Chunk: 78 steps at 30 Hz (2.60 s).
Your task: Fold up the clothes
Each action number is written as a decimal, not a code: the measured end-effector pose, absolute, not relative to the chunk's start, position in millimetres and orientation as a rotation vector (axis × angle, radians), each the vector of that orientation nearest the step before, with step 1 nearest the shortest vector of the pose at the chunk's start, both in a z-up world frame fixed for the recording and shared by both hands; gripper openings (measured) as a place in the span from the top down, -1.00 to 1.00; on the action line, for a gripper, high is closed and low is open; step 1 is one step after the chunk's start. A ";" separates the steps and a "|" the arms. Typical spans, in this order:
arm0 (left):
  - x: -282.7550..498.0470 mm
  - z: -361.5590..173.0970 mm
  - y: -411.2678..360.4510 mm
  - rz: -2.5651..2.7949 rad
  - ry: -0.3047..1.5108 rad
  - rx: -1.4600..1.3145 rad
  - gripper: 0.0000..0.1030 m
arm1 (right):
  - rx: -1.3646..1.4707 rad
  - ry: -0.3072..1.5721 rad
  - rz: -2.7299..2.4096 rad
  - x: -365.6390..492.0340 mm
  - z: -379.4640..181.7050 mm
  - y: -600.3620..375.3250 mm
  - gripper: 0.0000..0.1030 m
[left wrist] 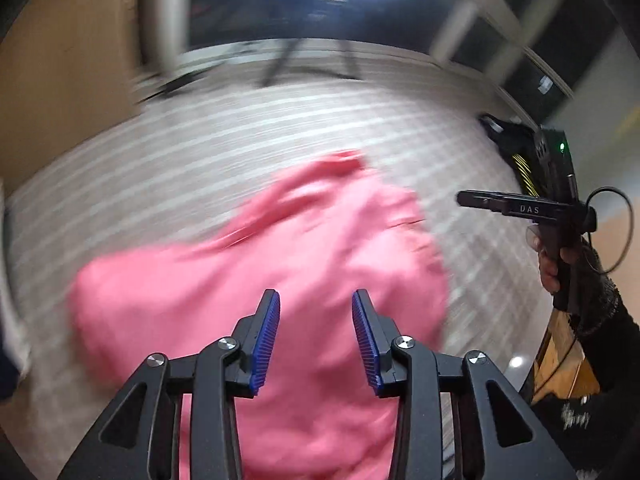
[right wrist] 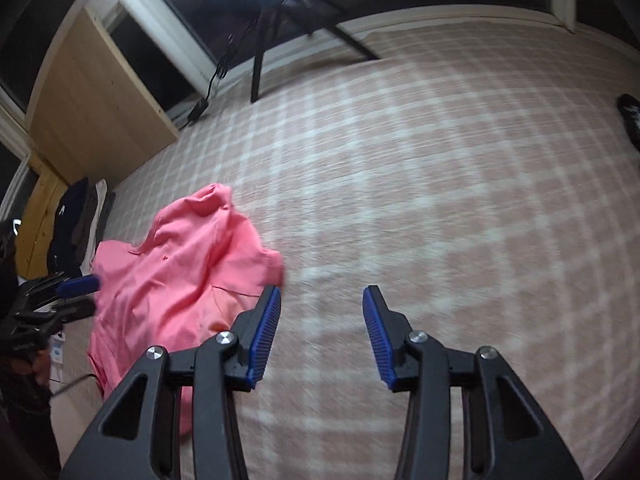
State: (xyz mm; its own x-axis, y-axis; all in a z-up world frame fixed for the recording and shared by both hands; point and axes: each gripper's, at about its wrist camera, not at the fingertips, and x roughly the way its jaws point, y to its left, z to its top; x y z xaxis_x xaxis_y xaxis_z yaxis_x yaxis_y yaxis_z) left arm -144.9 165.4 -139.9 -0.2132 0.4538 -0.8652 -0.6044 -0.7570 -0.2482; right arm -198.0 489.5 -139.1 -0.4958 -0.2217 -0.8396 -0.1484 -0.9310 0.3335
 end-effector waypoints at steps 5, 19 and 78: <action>-155.3 -165.4 277.0 1.916 0.280 -1.365 0.06 | 1.529 -0.600 -2.663 -173.4 -125.4 517.9 0.18; -184.2 -200.3 313.7 1.871 0.194 -1.448 0.94 | 1.457 -0.579 -2.624 -179.4 -111.1 533.7 0.18; -0.9 -179.0 -218.4 2.747 -0.595 -1.776 0.95 | 1.247 0.366 -1.545 -362.3 -173.9 20.1 0.45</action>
State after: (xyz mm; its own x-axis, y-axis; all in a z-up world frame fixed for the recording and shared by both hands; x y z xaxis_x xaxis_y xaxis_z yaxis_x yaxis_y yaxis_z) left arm -0.9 -218.4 -179.0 -0.4174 0.0389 -0.9079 0.3401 -0.9198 -0.1958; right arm -362.3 20.1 -173.9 0.1140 -0.5293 -0.8407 0.8500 -0.3861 0.3583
